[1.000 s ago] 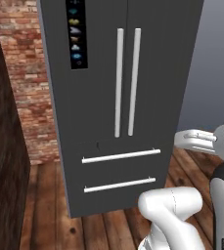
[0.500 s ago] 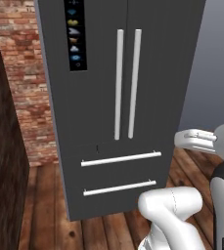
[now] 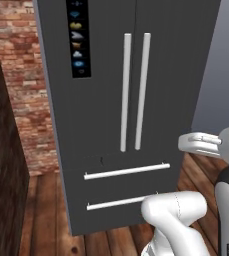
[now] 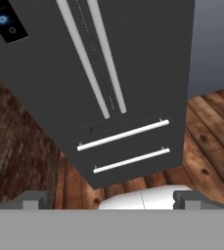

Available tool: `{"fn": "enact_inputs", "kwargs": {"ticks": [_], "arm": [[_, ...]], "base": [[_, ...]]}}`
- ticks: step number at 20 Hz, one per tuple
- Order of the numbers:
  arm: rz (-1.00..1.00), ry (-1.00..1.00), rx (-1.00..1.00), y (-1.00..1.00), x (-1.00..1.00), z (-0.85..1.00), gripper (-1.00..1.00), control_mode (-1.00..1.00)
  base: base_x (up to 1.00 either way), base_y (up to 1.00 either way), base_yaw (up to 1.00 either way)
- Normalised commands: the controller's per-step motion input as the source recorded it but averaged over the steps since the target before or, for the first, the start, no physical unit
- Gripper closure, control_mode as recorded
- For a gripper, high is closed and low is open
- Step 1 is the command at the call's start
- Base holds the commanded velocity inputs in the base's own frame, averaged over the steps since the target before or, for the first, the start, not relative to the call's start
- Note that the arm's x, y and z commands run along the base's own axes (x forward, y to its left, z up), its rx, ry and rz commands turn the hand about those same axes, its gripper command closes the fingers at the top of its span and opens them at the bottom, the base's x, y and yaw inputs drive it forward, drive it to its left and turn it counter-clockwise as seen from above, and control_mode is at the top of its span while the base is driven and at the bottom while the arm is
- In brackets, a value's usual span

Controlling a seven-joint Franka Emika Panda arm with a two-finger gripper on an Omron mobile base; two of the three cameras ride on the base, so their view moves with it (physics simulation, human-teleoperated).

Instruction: Move the hot dog bun to the plate on the dining table and place the condiment next to that plate. Then navigate to the fridge and take the sausage and place it on the plate as well.

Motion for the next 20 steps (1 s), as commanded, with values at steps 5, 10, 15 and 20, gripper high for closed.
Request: {"fn": "enact_inputs", "kwargs": {"ticks": [5,10,15,20], "arm": [[0.0,0.0,0.0,0.0,0.0,0.0,-1.0,1.0],[0.0,0.0,0.0,0.0,0.0,0.0,-1.0,1.0],[0.0,0.0,0.0,0.0,0.08,0.0,-1.0,-1.0],[0.0,0.0,-0.01,-0.09,0.5,0.29,-1.0,-1.0]], "base": [[0.11,-0.02,0.0],[0.0,-0.01,0.0],[0.0,0.0,0.0],[0.0,0.0,0.0]]}}
